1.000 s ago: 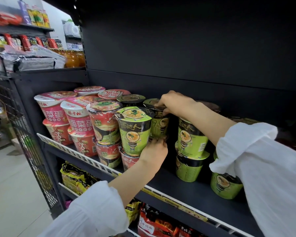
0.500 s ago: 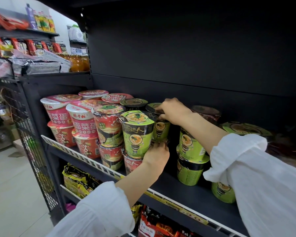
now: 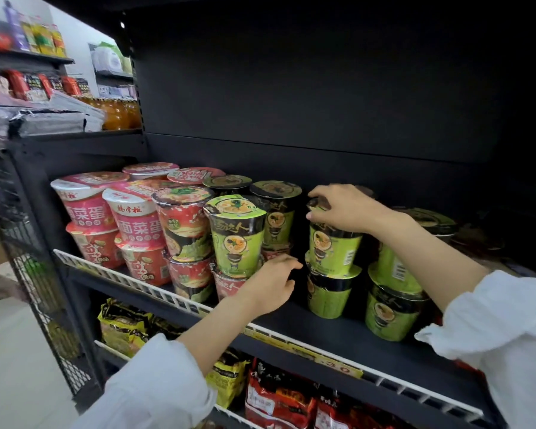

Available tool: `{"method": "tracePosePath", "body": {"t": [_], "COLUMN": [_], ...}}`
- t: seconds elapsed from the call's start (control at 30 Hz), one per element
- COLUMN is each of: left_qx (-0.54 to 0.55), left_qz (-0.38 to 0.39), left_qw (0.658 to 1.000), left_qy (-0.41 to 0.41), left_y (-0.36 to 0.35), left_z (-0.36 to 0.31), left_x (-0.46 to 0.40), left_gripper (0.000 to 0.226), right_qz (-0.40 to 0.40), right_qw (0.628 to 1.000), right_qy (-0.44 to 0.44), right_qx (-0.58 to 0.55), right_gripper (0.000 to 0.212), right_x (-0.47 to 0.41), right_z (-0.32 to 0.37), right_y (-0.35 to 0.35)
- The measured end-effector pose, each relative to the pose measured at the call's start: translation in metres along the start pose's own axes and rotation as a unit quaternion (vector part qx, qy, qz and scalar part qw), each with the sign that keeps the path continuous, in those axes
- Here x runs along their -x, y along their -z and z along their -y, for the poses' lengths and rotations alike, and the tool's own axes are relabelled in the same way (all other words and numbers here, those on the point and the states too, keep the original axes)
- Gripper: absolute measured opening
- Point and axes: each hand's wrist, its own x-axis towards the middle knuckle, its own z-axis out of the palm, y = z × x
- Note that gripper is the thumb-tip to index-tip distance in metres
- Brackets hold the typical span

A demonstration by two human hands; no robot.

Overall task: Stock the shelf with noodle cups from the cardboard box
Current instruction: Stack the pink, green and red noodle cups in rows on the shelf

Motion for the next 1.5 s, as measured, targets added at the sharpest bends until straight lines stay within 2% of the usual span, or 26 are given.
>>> {"method": "tracePosePath", "body": {"t": [0.13,0.2,0.37,0.47,0.6,0.7,0.8,0.87,0.93,1.07,1.23,1.3,1.4,1.5], "left_qx": [0.007,-0.025,-0.106,-0.141,-0.222,-0.254,-0.263,-0.260,-0.256,-0.241,-0.290,-0.316,-0.304,-0.319], "left_qz": [0.020,0.008,-0.090,-0.125,-0.105,-0.057,-0.029,-0.037,-0.044,-0.049,-0.079,-0.090,-0.124,-0.071], "left_qw": [1.000,1.000,0.990,0.982,0.968,0.959,0.954,0.955,0.958,0.965,0.948,0.938,0.938,0.936], "left_qy": [0.003,0.006,-0.010,-0.021,0.050,0.108,0.138,0.141,0.125,0.095,0.103,0.114,0.107,0.132], "left_y": [-0.008,-0.011,-0.018,-0.021,-0.018,-0.018,-0.017,-0.017,-0.019,-0.020,-0.017,-0.015,-0.023,-0.021], "left_z": [-0.020,-0.030,-0.036,-0.033,-0.021,-0.018,-0.025,-0.029,-0.030,-0.026,-0.017,-0.017,-0.015,-0.029], "left_x": [0.001,0.001,0.006,0.006,-0.003,-0.012,-0.019,-0.023,-0.026,-0.026,-0.013,-0.011,-0.017,-0.013], "left_gripper": [0.038,0.035,0.030,0.036,0.051,0.060,0.049,0.047,0.055,0.067,0.049,0.049,0.041,0.033], "right_qz": [0.015,0.011,0.007,0.001,0.003,0.014,0.011,0.013,0.038,0.076,0.055,0.042,0.040,0.038], "right_qw": [1.000,1.000,1.000,0.999,0.999,0.998,0.998,0.998,0.996,0.993,0.996,0.997,0.997,0.998], "right_qy": [-0.009,-0.006,-0.004,-0.010,-0.013,-0.025,-0.008,0.029,0.054,0.058,0.059,0.061,0.060,0.054], "right_qx": [0.020,0.021,0.027,0.039,0.048,0.053,0.060,0.056,0.065,0.063,0.034,0.029,0.024,0.015], "right_gripper": [0.050,0.051,0.052,0.054,0.054,0.054,0.060,0.064,0.062,0.052,0.047,0.048,0.050,0.050], "right_x": [0.010,0.013,0.017,0.017,0.014,0.010,0.005,-0.001,-0.012,-0.032,-0.044,-0.048,-0.054,-0.058], "right_z": [0.000,-0.001,-0.004,-0.005,-0.003,0.001,0.007,0.012,0.017,0.021,0.018,0.018,0.018,0.018], "right_y": [-0.004,-0.006,-0.010,-0.011,-0.010,-0.010,-0.012,-0.011,-0.012,-0.014,-0.017,-0.020,-0.023,-0.025]}}
